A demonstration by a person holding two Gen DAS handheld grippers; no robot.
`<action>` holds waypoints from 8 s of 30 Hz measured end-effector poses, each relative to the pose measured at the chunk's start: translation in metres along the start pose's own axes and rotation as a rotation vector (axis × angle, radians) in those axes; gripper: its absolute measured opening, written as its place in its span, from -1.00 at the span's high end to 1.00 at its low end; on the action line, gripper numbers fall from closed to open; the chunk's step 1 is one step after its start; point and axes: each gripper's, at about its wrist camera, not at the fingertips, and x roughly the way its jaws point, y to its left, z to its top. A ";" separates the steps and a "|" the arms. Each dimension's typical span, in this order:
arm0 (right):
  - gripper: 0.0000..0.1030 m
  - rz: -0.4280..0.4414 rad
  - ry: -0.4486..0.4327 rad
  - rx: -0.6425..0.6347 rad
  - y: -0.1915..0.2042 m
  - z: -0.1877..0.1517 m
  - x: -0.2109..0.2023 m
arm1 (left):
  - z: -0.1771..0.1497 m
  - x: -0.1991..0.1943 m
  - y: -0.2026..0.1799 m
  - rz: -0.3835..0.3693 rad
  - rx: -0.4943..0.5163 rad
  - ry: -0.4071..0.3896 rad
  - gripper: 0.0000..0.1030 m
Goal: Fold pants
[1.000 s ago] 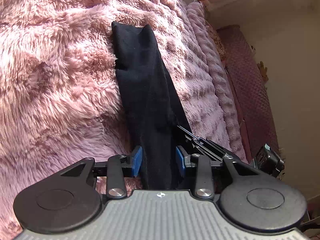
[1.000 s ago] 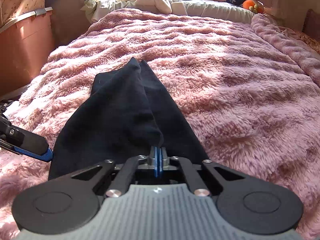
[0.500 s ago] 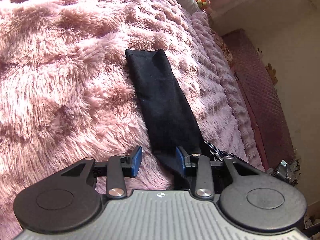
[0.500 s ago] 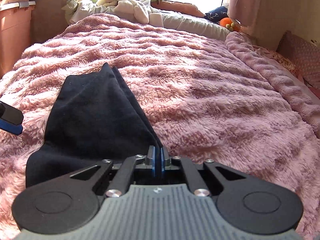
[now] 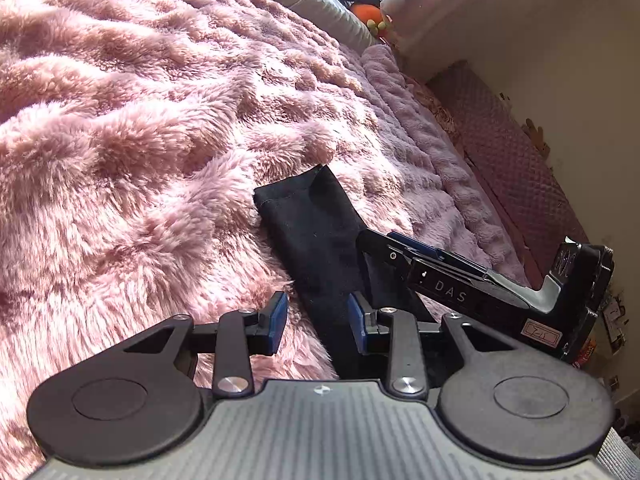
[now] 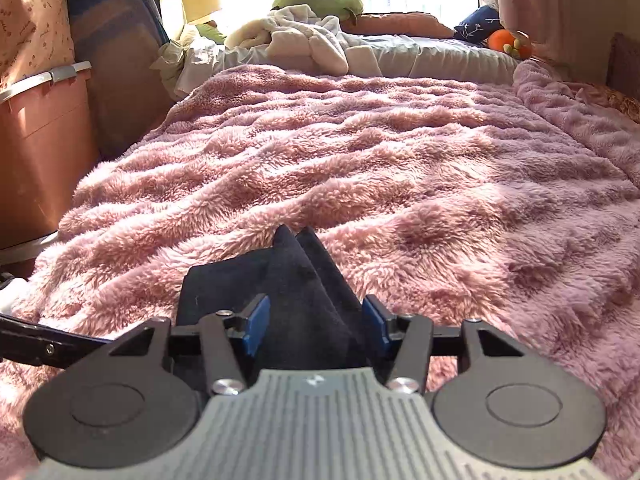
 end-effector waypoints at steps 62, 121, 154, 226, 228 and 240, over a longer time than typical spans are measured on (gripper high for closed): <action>1.00 -0.334 0.075 0.101 -0.102 -0.149 -0.216 | -0.159 0.081 -0.083 -0.395 0.080 0.538 0.91; 1.00 -0.307 0.210 0.126 -0.123 -0.232 -0.319 | -0.192 0.026 -0.126 -0.555 0.493 0.556 0.27; 0.79 -0.786 -0.006 0.796 0.114 -0.314 -0.410 | -0.002 0.107 0.049 -0.333 -0.243 0.133 0.41; 0.81 -1.136 -0.298 1.127 0.066 -0.516 -0.652 | -0.323 -0.106 -0.465 -0.539 0.438 -0.014 0.93; 0.64 -1.181 -0.345 1.120 0.076 -0.517 -0.673 | -0.367 -0.098 -0.472 -0.535 0.478 0.019 0.92; 0.45 -1.091 -0.615 1.179 0.109 -0.528 -0.749 | -0.560 -0.106 -0.466 -0.351 0.906 -0.112 0.92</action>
